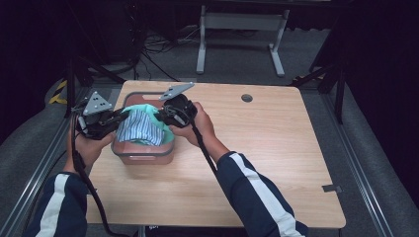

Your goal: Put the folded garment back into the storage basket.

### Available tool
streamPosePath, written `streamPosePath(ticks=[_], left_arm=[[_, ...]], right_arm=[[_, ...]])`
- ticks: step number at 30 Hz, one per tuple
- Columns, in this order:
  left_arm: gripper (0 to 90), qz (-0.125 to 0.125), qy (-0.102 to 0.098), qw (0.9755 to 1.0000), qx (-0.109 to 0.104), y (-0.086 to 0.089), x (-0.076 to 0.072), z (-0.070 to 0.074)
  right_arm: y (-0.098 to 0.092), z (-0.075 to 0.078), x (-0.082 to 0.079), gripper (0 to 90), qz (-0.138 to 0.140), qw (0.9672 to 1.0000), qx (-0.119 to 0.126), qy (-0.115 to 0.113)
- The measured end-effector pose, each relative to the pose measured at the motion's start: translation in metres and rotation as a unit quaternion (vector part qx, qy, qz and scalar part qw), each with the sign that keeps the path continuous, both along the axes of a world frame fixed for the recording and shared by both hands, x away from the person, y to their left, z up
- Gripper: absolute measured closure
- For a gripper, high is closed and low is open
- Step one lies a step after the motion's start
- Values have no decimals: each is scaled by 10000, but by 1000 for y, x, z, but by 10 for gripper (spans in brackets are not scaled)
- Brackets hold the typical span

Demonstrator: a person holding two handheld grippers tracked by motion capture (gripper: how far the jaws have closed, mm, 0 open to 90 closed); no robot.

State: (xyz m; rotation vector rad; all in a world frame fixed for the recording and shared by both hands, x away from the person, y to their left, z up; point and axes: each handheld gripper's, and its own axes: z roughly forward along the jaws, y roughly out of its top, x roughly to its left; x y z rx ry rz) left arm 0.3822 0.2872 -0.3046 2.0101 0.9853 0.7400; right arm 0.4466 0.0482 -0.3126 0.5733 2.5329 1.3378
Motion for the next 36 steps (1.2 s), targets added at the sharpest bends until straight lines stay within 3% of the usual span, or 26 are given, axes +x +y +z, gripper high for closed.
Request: streamPosePath(ticks=[3,12,17,28,31,36], left_arm=[[841,85,55,9999,17,6,0,-6],[841,141,182,9997,35,5,10,-28],[840,234,284,9993,83,2,23,-38],[834,315,479,9983,72,-4,36,-58],[786,359,576,9977,46,-3,37,-63],[654,525,545,9971,51,2,36,-65]], right_arm=[[10,-7,3,863,53,9999,-51,76],[13,-23,7,861,1,9997,-138,203],[17,-34,13,860,-96,9993,-219,288],[17,-54,28,843,-367,9977,-365,436],[16,-62,31,801,-342,9978,-337,465],[12,-70,36,733,-399,9976,-269,498]])
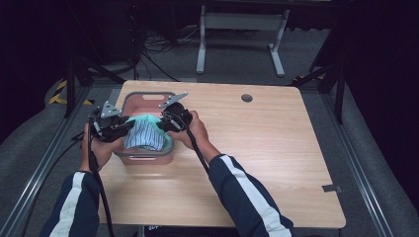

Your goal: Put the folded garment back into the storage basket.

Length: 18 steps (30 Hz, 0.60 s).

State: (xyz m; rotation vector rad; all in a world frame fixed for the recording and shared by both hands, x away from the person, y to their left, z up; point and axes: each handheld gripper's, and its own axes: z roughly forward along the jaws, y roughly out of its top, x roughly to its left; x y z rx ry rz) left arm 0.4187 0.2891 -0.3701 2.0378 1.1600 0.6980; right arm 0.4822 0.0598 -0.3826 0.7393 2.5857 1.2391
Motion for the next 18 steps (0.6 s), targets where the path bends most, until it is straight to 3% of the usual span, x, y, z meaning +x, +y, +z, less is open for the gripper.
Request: streamPosePath(ticks=[4,8,18], left_arm=[[602,-19,-85,9998,-158,2,-3,2],[523,-44,-135,9999,-37,-1,-5,5],[388,-169,-360,9992,-102,-13,-19,14]], right_arm=[[-1,-2,1,665,-29,10000,-65,-40],[-3,-1,2,613,-50,9998,-152,-121],[-20,5,-5,542,-65,9990,-280,-334]])
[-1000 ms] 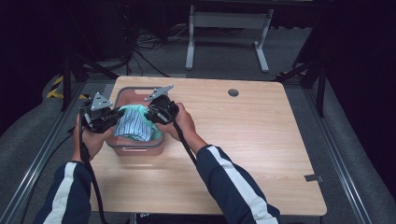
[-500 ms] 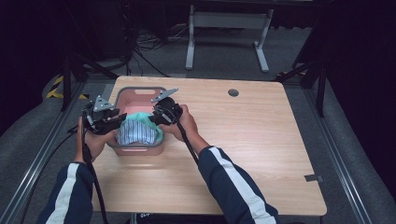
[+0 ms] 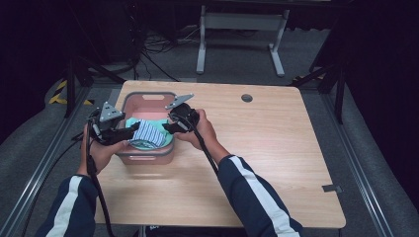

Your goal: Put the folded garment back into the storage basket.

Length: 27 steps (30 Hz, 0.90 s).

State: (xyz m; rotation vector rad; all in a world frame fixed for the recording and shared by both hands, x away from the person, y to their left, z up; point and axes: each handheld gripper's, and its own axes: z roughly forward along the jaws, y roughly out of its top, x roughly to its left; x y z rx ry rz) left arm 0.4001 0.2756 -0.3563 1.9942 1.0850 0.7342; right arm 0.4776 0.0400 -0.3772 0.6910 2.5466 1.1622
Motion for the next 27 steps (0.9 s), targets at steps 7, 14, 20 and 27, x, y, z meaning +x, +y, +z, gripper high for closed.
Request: streamPosePath(ticks=[7,14,20,27], left_arm=[[324,-279,-95,9996,22,-18,-13,5],[305,-628,-208,9976,196,-40,-24,9],[291,-850,-251,9959,204,-56,-30,12],[263,-1160,-299,9925,237,-77,-40,12]], right_arm=[[-20,11,-11,490,-15,9995,-225,-227],[-45,19,-22,456,-151,9985,-308,-430],[-62,20,-29,450,-115,9979,-447,-456],[-89,20,-42,433,-201,9954,-713,-603]])
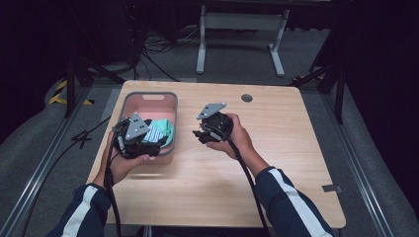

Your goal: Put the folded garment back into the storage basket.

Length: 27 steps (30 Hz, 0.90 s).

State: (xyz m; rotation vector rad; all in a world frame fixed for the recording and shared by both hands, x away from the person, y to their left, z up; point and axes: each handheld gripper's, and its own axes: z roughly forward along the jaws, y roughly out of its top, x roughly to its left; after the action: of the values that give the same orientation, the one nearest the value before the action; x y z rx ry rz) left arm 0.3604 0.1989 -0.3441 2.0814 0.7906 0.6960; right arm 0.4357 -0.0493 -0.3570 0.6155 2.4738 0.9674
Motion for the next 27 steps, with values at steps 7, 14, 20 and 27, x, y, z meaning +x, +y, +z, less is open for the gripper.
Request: streamPosePath(ticks=[7,14,20,27], left_arm=[[234,-239,-54,9994,235,-14,-4,-3],[210,-375,-152,9978,528,-31,-9,-9],[199,-598,-168,9953,748,-43,-14,-17],[204,-886,-106,9922,868,-59,-23,-25]], right_arm=[[-22,2,-9,428,-62,9999,-40,-71],[-49,0,-20,408,-158,9997,-133,-153],[-65,-3,-25,379,-310,9992,-197,-159],[-86,-6,-36,317,-679,9968,-301,-296]])
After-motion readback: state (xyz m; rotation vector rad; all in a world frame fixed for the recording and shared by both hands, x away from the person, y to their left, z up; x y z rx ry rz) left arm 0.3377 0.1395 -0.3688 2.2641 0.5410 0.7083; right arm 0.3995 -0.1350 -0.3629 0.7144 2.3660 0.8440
